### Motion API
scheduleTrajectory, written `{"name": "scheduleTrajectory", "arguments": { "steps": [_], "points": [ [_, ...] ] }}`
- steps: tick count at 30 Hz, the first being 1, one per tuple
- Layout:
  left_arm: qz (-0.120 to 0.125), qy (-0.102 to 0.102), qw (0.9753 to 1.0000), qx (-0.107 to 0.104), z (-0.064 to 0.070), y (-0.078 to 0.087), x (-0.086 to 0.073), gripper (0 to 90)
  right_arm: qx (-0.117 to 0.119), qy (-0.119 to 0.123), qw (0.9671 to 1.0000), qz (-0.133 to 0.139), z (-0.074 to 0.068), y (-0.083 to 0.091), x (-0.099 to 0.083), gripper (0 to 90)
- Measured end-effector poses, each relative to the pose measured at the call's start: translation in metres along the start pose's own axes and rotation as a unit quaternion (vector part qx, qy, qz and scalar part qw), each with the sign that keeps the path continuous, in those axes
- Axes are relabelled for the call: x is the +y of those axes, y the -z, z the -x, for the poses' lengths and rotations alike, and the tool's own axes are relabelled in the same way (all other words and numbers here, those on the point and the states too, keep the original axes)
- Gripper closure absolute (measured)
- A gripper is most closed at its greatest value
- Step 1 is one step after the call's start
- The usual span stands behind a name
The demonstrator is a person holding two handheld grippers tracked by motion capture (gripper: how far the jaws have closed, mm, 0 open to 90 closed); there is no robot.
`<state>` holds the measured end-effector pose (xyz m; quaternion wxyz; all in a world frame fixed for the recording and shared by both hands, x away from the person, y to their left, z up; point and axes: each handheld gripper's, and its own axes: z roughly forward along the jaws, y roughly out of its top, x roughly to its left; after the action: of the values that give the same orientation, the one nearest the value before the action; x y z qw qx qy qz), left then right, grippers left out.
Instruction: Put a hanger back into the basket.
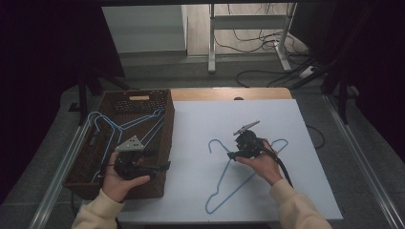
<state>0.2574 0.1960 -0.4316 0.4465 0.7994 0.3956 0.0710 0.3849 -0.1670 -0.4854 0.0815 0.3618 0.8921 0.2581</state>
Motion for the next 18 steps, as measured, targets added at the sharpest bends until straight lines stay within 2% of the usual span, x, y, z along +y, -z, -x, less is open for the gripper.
{"name": "scheduleTrajectory", "arguments": {
  "steps": [12, 18],
  "points": [
    [0.0, -0.001, 1.0, -0.001, 0.0, 0.0, 0.0, 26.3, -0.009, -0.001, 0.9995, -0.03, 0.005, -0.023, 0.013, 50.3],
    [0.001, 0.0, 1.0, 0.001, -0.001, 0.001, -0.001, 26.3, -0.01, 0.001, 0.999, -0.043, 0.008, -0.034, 0.02, 57.8]
  ]
}}
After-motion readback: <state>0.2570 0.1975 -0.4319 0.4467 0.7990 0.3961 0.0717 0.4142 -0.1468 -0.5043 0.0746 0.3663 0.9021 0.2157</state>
